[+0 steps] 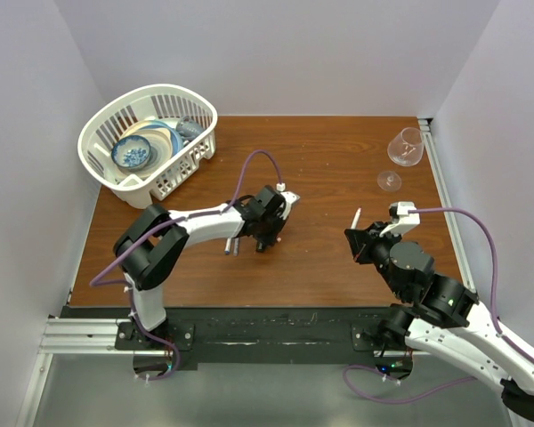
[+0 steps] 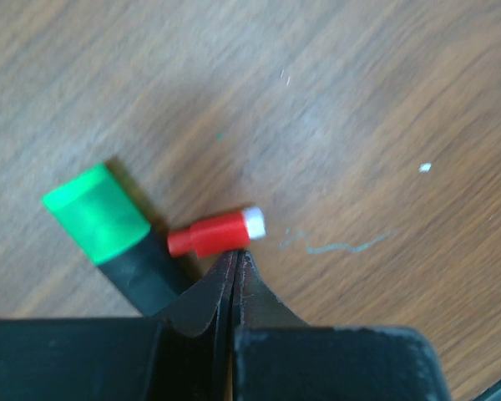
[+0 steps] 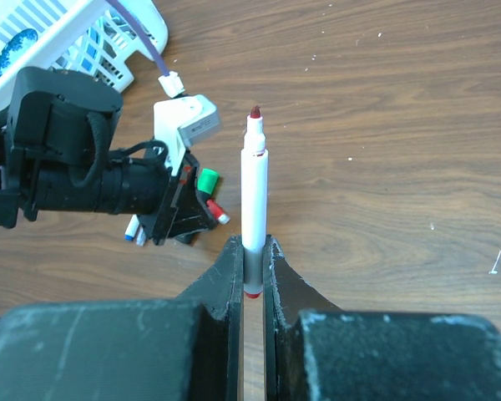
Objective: Insert the pens into the pen caps
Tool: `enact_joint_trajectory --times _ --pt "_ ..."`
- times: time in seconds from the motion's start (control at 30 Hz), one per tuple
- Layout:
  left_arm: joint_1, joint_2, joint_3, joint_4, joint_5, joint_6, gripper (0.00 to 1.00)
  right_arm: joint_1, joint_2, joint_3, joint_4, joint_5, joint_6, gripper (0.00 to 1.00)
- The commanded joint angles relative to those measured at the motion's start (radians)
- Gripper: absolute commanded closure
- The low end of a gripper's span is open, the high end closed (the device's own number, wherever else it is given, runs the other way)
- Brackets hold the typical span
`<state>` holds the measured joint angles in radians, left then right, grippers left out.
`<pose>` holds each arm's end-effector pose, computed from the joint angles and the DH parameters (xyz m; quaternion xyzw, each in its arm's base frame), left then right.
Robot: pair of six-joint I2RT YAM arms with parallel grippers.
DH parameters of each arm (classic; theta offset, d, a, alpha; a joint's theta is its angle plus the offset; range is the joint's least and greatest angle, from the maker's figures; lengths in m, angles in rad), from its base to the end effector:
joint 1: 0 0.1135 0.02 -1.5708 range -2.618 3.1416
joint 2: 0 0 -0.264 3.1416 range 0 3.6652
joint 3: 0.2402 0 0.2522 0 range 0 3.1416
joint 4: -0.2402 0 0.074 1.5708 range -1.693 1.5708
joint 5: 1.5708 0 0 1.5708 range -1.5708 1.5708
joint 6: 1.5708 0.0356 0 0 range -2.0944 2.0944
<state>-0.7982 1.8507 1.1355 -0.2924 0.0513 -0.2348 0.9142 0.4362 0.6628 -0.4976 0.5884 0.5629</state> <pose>0.2609 -0.2703 0.1593 0.2738 0.9205 -0.1586 0.2294 0.0802 0.0717 0.3108 0.0396 0.7809 0.2192 0.5836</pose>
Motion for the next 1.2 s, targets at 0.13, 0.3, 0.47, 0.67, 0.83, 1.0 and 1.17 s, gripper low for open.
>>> enact_joint_trajectory --times 0.13,0.3,0.47,0.67,0.83,1.0,1.17 --pt "0.001 0.070 0.113 0.093 0.024 -0.003 1.00 -0.001 0.003 -0.009 0.044 0.036 -0.012 1.00" --pt "0.001 0.033 0.153 0.088 0.019 0.035 0.99 -0.001 0.016 -0.002 0.048 0.027 -0.015 1.00" --pt "0.004 0.028 0.187 -0.002 -0.007 0.103 0.77 -0.001 0.018 0.008 0.045 0.027 -0.018 1.00" --pt "0.004 0.080 0.248 -0.115 0.019 0.173 0.59 -0.001 -0.002 -0.003 0.047 0.027 -0.015 1.00" --pt "0.005 0.111 0.279 -0.160 -0.022 0.210 0.52 -0.001 -0.001 0.001 0.041 0.030 -0.018 1.00" --pt "0.004 0.136 0.303 -0.201 -0.048 0.230 0.52 -0.001 -0.013 0.003 0.034 0.040 -0.020 1.00" --pt "0.005 0.160 0.308 -0.208 -0.050 0.230 0.51 -0.001 -0.016 0.003 0.031 0.048 -0.018 1.00"
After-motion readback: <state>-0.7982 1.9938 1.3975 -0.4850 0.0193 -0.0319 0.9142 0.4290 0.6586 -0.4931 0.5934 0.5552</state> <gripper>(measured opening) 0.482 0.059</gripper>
